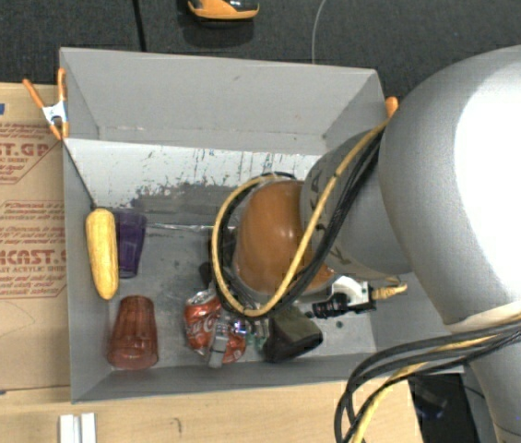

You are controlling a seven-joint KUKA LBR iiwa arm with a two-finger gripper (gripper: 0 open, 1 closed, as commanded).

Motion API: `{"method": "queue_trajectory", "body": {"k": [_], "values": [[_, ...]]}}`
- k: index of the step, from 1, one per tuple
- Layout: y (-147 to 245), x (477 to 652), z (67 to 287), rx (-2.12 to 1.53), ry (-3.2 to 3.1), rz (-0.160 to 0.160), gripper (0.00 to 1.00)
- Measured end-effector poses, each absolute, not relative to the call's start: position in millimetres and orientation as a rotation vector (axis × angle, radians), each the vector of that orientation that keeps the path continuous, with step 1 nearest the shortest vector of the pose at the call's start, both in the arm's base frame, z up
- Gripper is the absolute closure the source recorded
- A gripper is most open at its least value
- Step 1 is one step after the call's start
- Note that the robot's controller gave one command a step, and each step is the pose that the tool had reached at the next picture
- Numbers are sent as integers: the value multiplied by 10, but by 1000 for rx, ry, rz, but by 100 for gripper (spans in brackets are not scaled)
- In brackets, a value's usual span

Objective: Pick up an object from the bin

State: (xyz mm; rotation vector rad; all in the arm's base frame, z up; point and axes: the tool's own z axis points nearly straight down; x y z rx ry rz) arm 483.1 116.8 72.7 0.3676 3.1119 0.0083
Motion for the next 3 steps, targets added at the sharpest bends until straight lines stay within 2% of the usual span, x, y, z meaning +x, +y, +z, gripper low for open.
{"method": "queue_trajectory", "body": {"k": [1,2,3], "values": [[1167,4927,731,197,3139,7,0],[1225,4857,786,362,3109,24,100],[1227,4857,786,362,3109,25,100]]}}
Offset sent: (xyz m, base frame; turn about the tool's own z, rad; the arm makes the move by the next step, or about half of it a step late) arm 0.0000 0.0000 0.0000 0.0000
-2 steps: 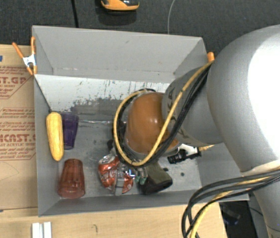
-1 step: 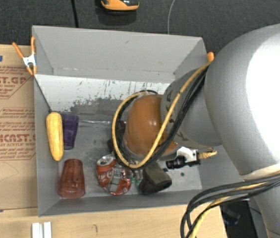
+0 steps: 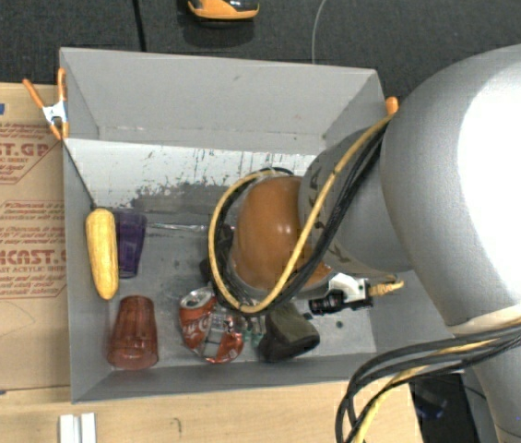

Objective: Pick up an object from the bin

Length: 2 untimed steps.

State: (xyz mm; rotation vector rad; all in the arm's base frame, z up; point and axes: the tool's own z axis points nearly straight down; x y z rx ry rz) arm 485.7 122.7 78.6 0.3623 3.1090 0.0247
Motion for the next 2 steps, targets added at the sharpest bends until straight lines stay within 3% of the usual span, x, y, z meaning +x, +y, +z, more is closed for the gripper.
{"method": "queue_trajectory", "body": {"k": [2], "values": [[1244,4873,967,361,3108,20,100]]}}
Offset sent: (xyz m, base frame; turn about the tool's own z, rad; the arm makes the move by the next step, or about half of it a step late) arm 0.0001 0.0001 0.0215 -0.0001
